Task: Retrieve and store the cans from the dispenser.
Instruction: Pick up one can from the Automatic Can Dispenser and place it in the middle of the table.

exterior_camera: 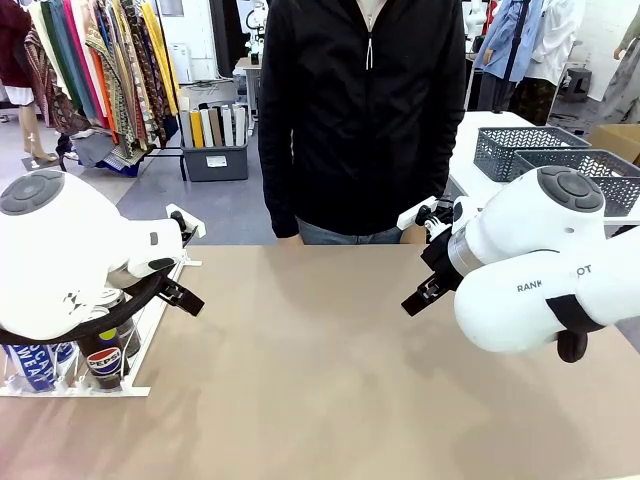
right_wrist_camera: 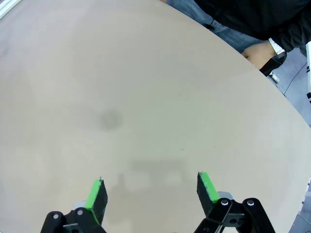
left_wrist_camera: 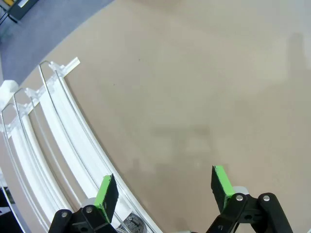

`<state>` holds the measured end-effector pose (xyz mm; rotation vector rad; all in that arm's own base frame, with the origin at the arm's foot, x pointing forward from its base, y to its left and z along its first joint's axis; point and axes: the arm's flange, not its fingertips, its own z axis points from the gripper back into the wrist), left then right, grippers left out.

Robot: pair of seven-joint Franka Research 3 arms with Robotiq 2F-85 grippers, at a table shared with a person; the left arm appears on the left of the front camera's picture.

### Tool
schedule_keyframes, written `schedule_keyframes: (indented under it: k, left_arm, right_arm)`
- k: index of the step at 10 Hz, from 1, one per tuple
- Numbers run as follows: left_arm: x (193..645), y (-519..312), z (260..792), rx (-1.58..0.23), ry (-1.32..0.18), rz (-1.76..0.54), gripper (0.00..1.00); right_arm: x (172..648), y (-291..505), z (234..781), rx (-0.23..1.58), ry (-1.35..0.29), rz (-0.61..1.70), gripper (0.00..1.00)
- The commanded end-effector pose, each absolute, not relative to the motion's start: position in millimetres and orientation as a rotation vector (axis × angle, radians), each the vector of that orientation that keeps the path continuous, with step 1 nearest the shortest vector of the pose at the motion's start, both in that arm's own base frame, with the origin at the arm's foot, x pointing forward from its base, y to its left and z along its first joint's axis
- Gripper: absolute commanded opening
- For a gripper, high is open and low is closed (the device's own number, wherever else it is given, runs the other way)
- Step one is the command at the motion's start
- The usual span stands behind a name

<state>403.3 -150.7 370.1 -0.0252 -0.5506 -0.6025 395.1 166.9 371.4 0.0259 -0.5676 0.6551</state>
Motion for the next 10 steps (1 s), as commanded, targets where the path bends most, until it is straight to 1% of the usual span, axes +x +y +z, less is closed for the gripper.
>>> schedule_keyframes:
  k: [1,7,8,9,10]
  left_arm:
    - [403.2,-150.8,370.3,-0.025,-0.551,-0.603,1.0]
    - [403.3,-150.7,370.1,-0.025,-0.551,-0.602,1.0]
    - [397.1,-152.9,379.6,-0.16,-0.464,-0.634,1.0]
    - [391.7,-160.3,395.0,-0.298,-0.344,-0.545,1.0]
    - [384.8,-163.3,411.9,-0.457,-0.277,-0.513,1.0]
  right_arm:
    - [395.1,166.8,371.4,0.026,-0.568,0.655,1.0]
    - [395.1,166.8,371.4,0.026,-0.568,0.655,1.0]
    - [396.2,162.7,376.2,0.064,-0.45,0.646,1.0]
    - [397.1,161.0,386.3,0.161,-0.36,0.575,1.0]
    - [396.2,158.6,400.1,0.287,-0.268,0.476,1.0]
